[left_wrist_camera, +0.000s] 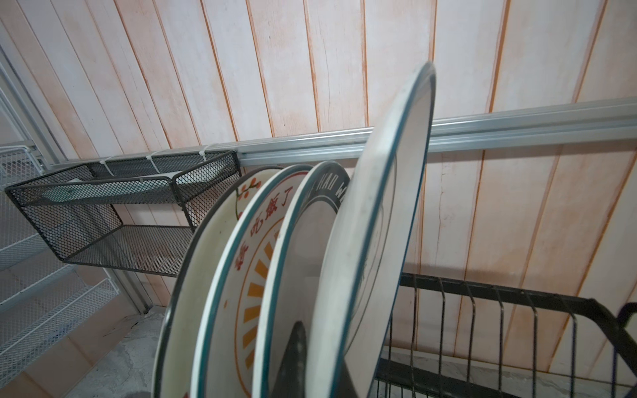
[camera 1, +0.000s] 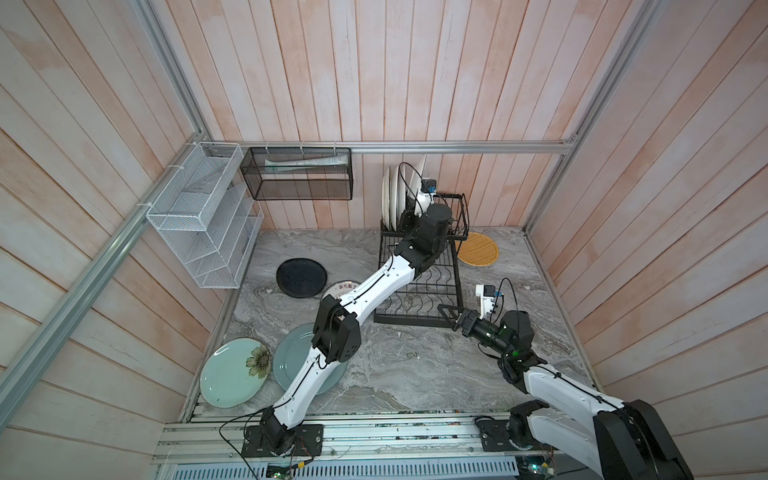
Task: Load the plates into the dish rack
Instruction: 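Press the white plate down into the upper rack slot with the left gripper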
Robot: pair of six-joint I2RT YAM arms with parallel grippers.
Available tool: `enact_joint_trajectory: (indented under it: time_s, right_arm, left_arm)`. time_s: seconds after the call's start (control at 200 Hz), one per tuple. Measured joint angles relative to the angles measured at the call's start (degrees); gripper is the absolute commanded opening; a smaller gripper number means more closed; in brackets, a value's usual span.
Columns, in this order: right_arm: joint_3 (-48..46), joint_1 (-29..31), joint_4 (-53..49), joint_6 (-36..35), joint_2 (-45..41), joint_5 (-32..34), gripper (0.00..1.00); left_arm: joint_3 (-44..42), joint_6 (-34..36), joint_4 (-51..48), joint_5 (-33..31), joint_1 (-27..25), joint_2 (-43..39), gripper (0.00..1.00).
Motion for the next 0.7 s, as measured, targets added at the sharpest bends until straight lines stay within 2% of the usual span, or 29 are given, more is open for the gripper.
enact_joint_trajectory:
  time_s: [0.265, 0.7]
  right_arm:
    - [0.0, 0.2, 0.0, 0.0, 0.0, 0.0, 0.98]
    - [0.3, 0.2, 0.0, 0.0, 0.0, 0.0, 0.98]
  left_arm:
    - [0.0, 3.2, 3.6, -2.1, -0.5, -0.2, 0.00]
    - [0.6, -2.4, -2.9, -1.9, -0.2, -0.2, 0.00]
